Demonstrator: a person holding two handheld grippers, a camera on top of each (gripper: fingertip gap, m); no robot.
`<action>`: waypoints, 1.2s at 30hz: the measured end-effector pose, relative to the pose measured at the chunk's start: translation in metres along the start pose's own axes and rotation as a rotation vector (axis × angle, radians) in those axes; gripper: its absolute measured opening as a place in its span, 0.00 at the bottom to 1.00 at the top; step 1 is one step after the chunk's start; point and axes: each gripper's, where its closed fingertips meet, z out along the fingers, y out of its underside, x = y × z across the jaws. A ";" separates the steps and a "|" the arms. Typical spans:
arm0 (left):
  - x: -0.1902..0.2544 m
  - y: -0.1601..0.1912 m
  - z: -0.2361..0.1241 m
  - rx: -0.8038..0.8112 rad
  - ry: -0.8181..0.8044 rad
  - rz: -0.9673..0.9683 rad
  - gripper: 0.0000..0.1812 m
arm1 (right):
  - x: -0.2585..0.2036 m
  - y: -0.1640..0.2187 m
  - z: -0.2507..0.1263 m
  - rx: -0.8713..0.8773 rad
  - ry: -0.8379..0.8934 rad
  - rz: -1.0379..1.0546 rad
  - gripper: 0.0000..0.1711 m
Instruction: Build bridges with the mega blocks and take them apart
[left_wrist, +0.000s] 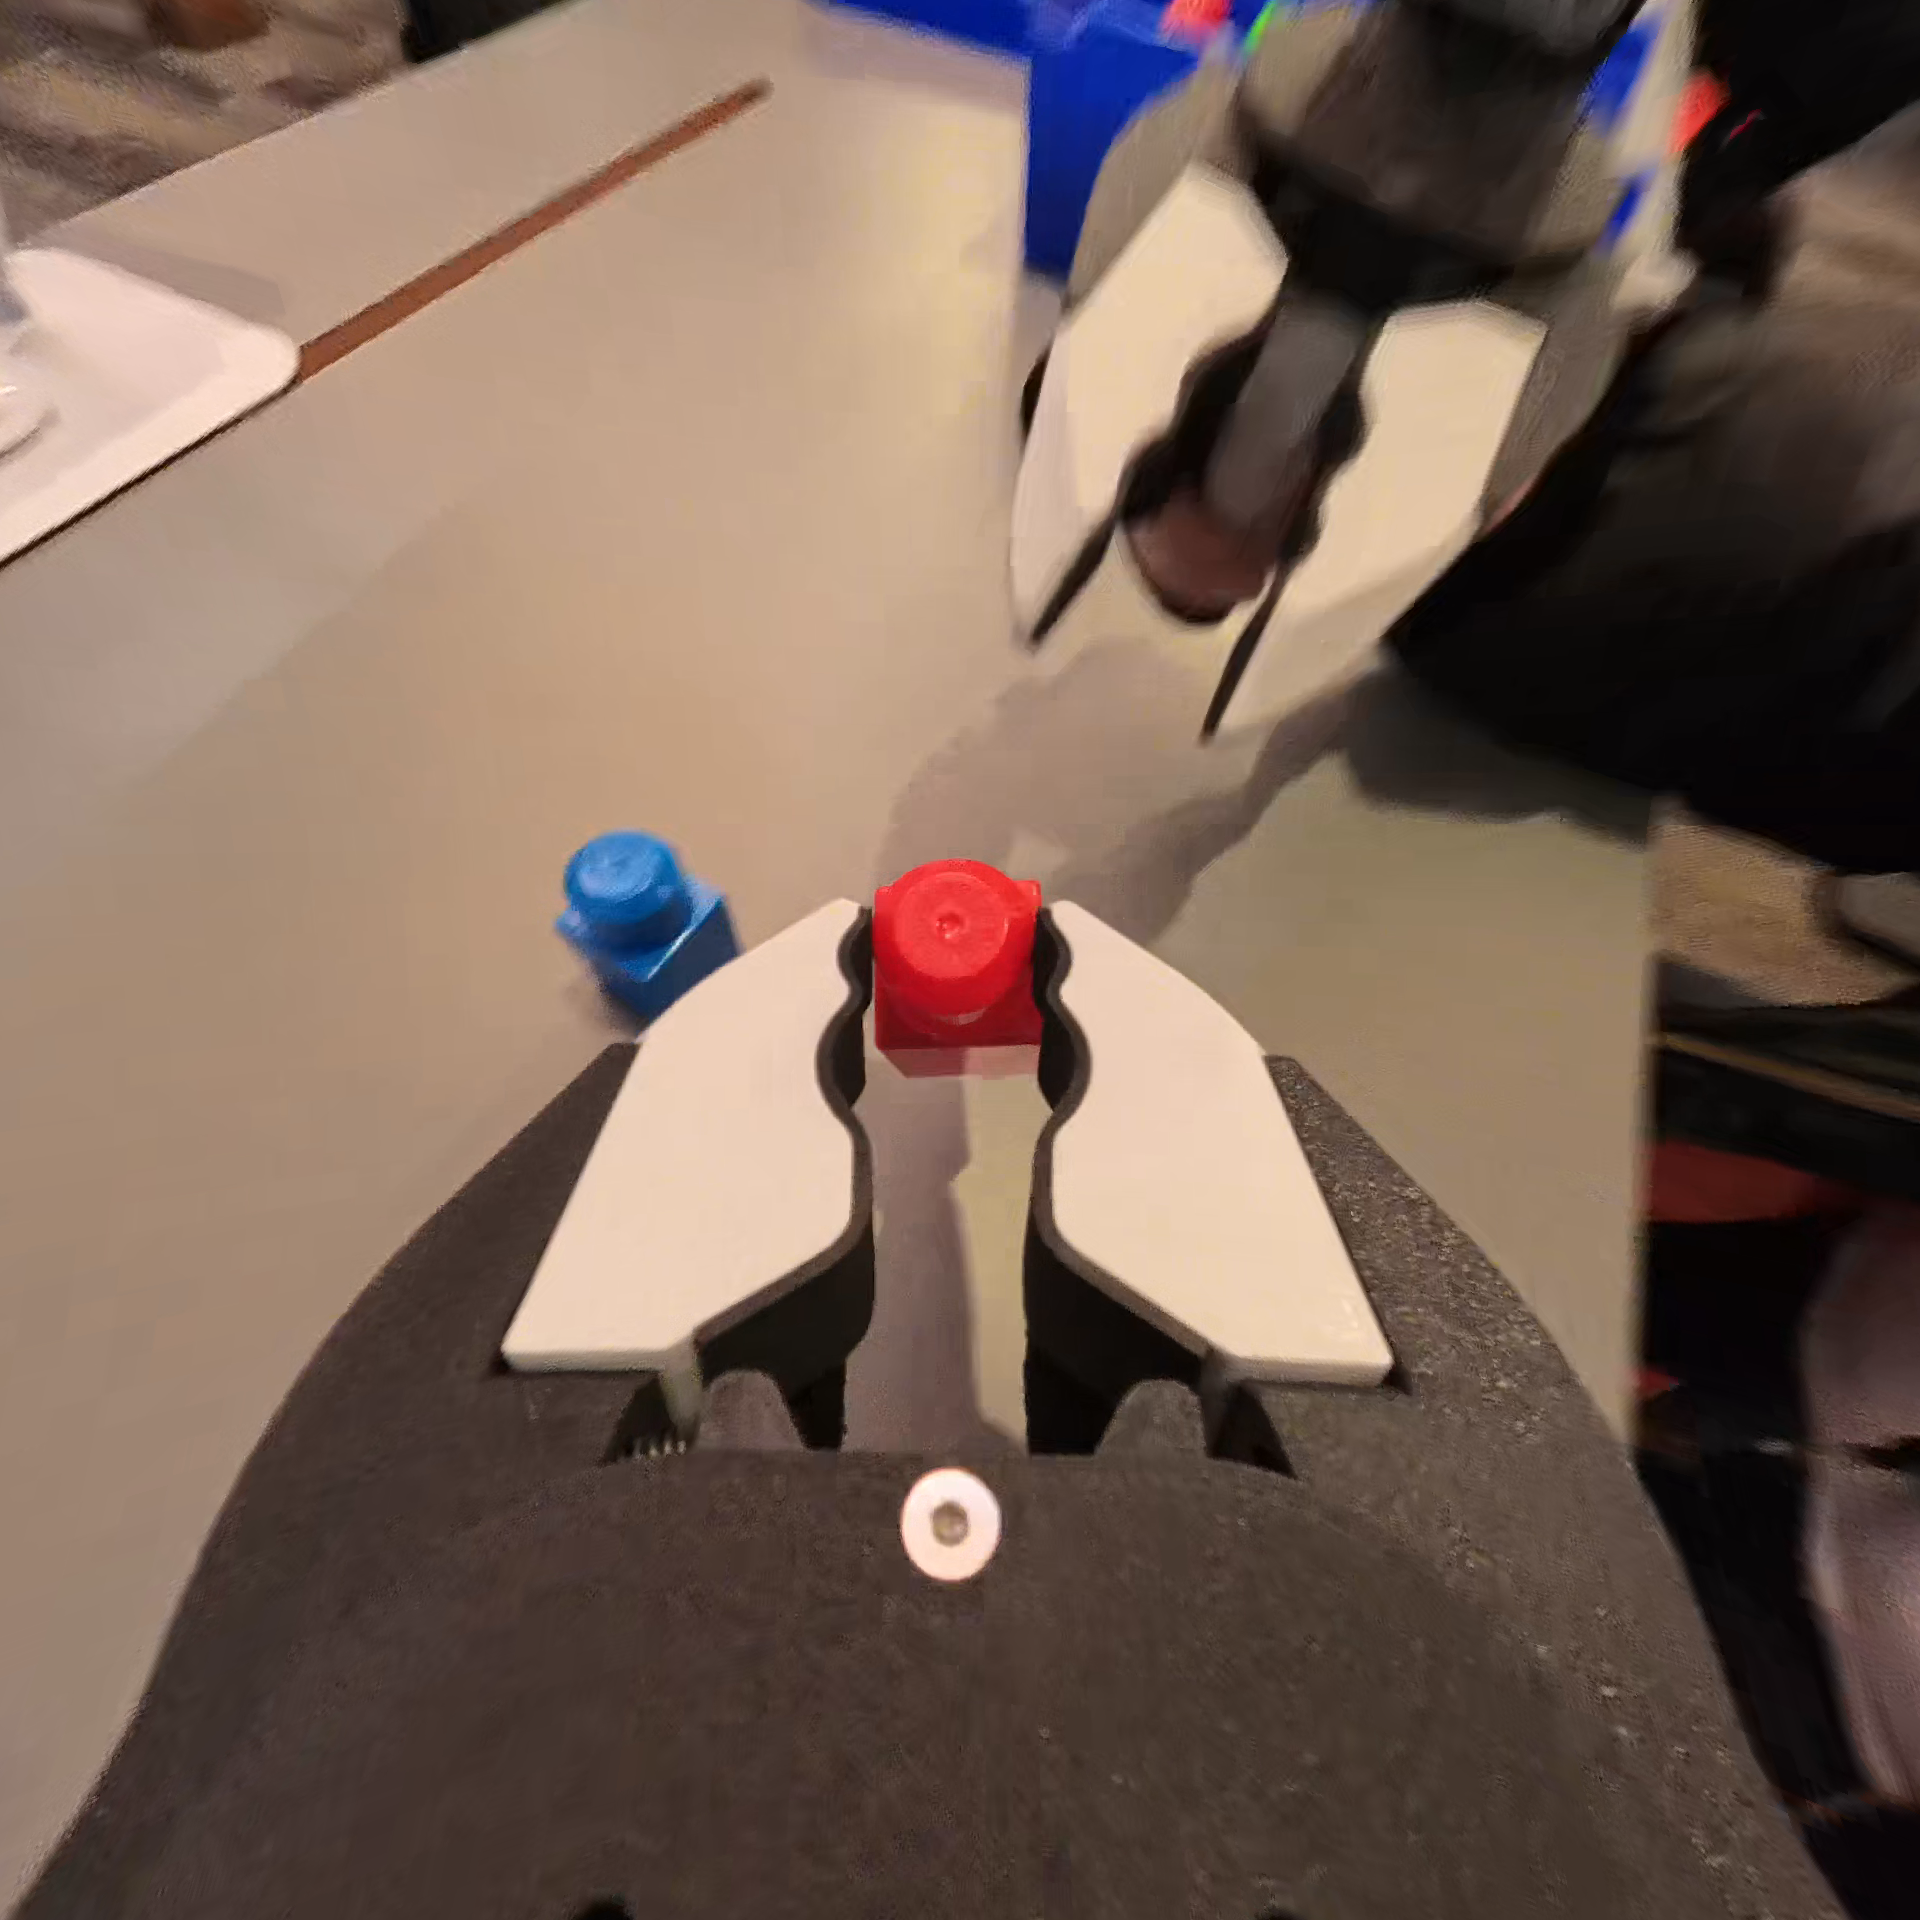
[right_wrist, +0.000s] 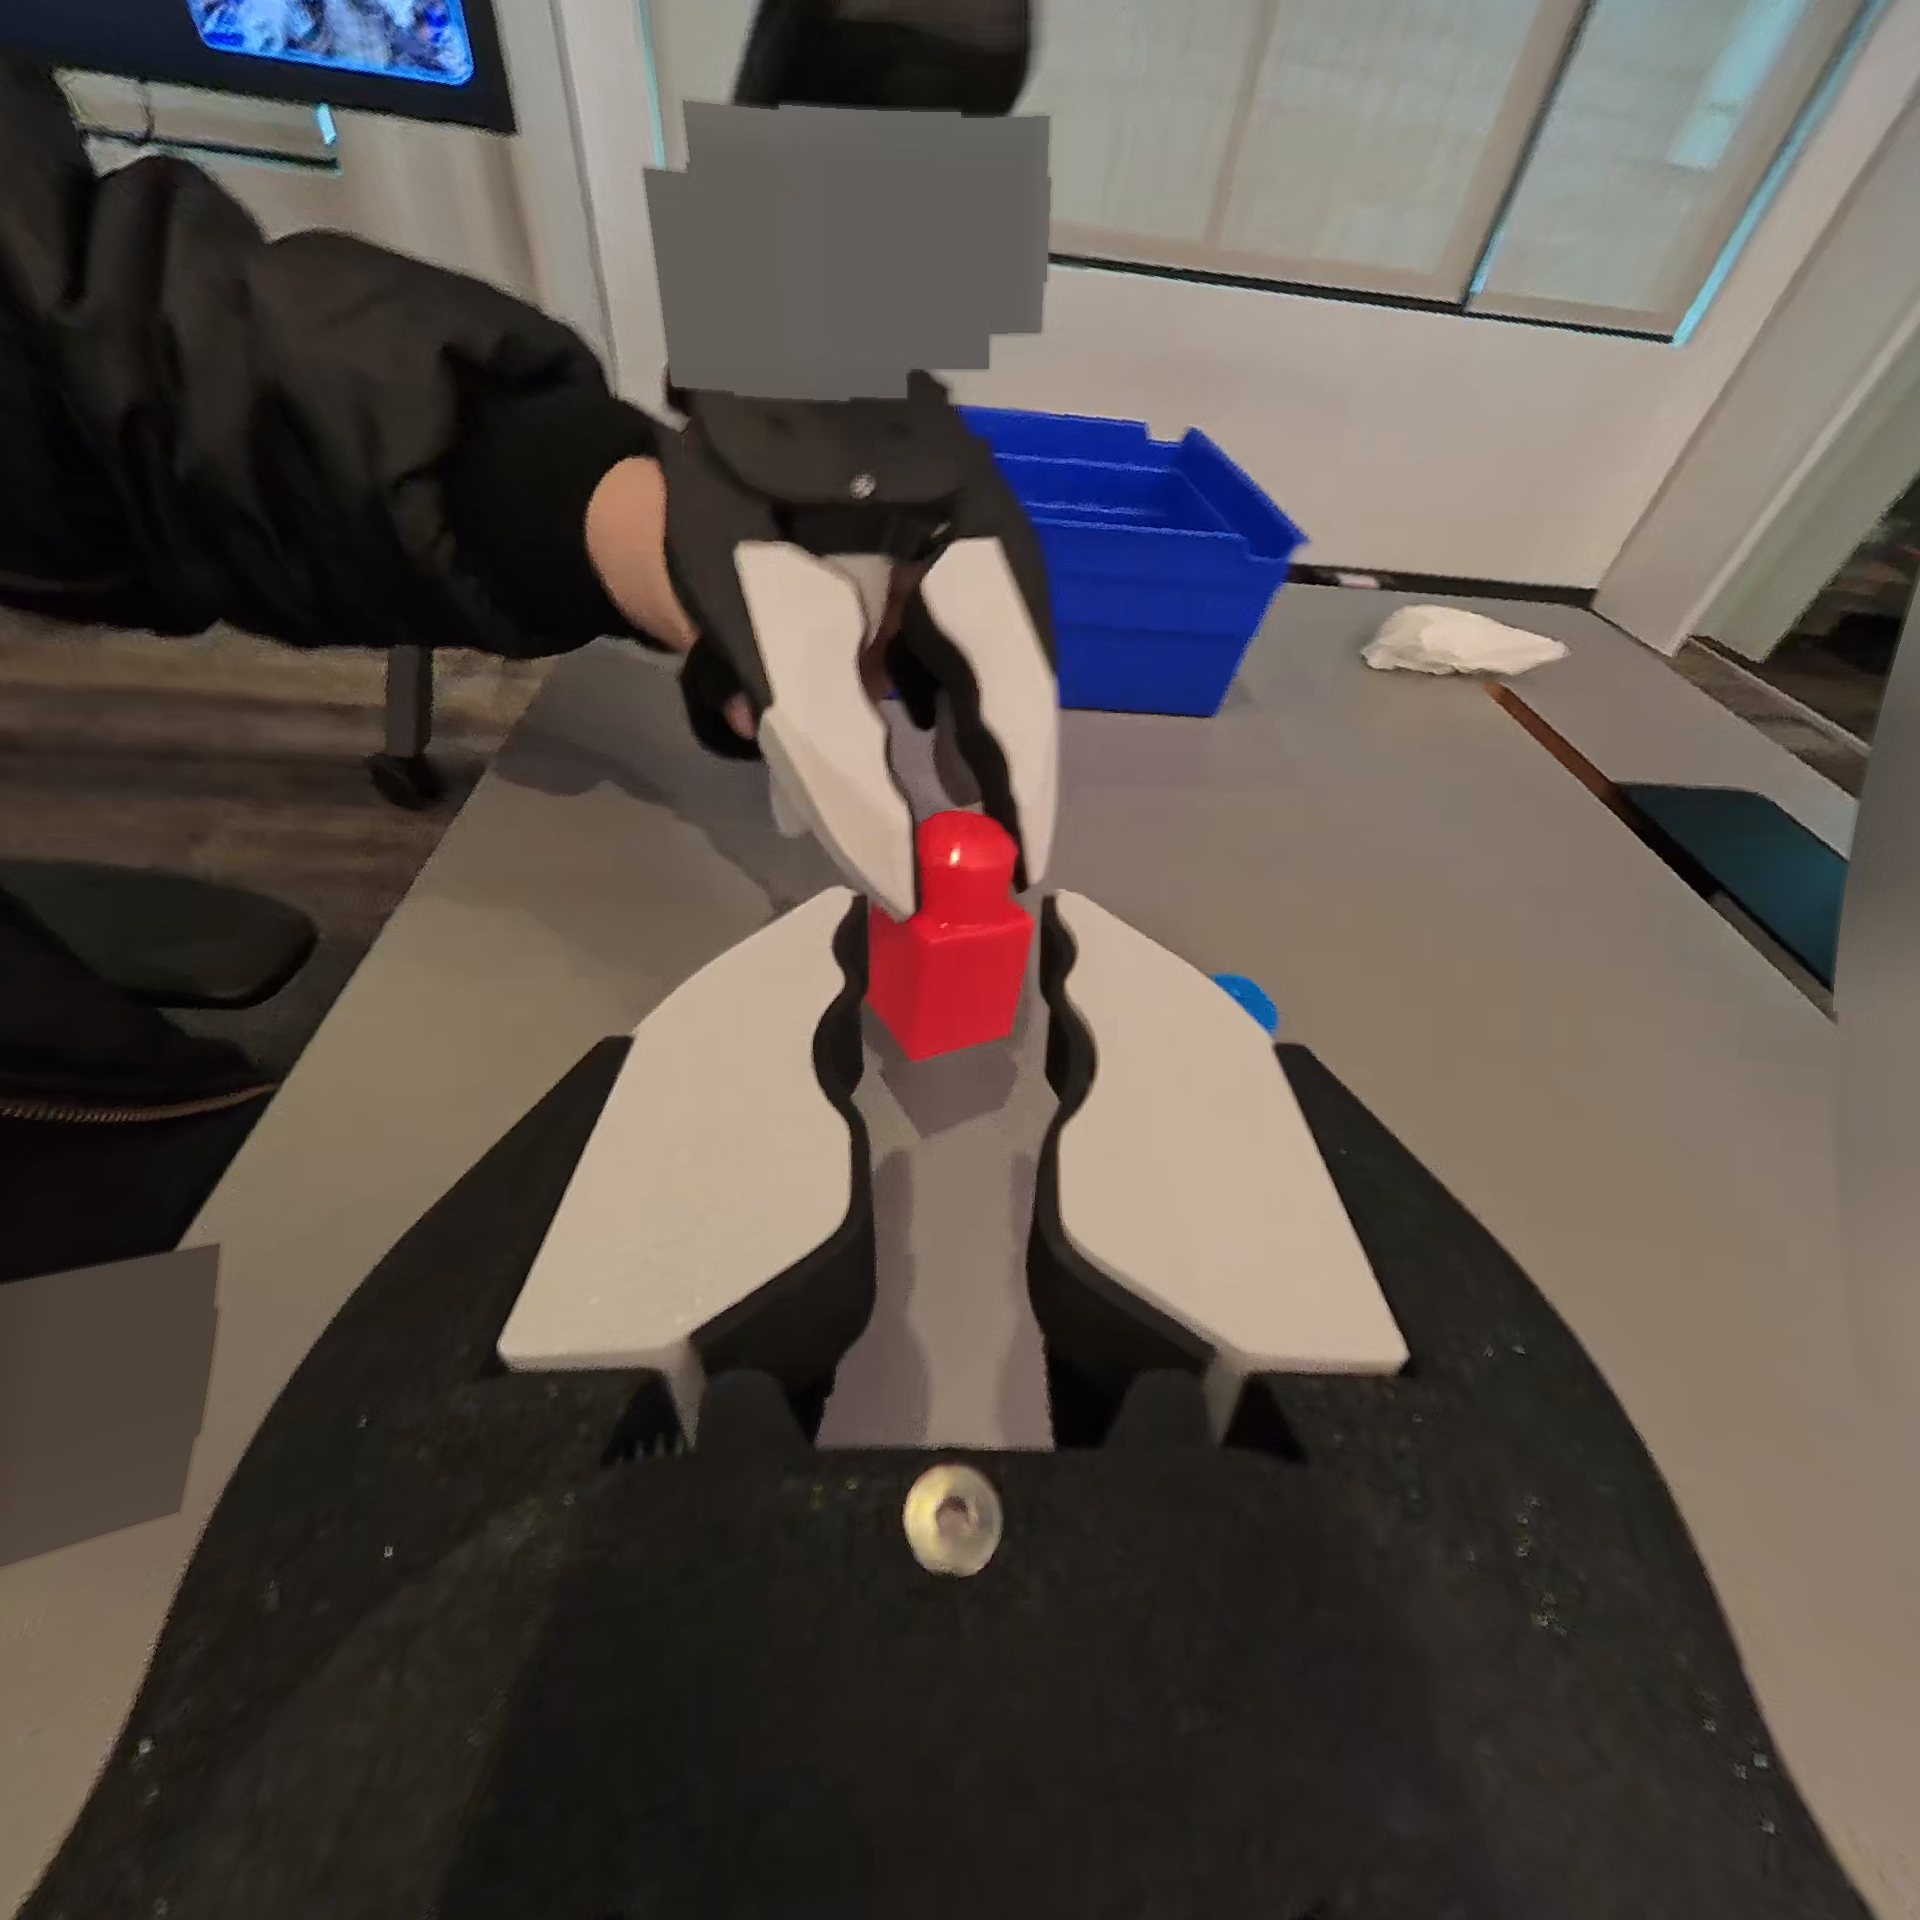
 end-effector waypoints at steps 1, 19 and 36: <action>-0.006 0.011 0.006 -0.047 -0.037 0.033 0.16 | 0.007 0.004 -0.006 0.012 0.021 0.027 0.18; -0.042 0.038 0.041 -0.210 -0.158 0.152 0.21 | 0.023 0.026 -0.038 0.061 0.030 0.199 0.17; -0.048 0.055 0.027 -0.144 -0.348 0.012 0.15 | 0.012 0.048 -0.014 -0.060 0.000 0.201 0.16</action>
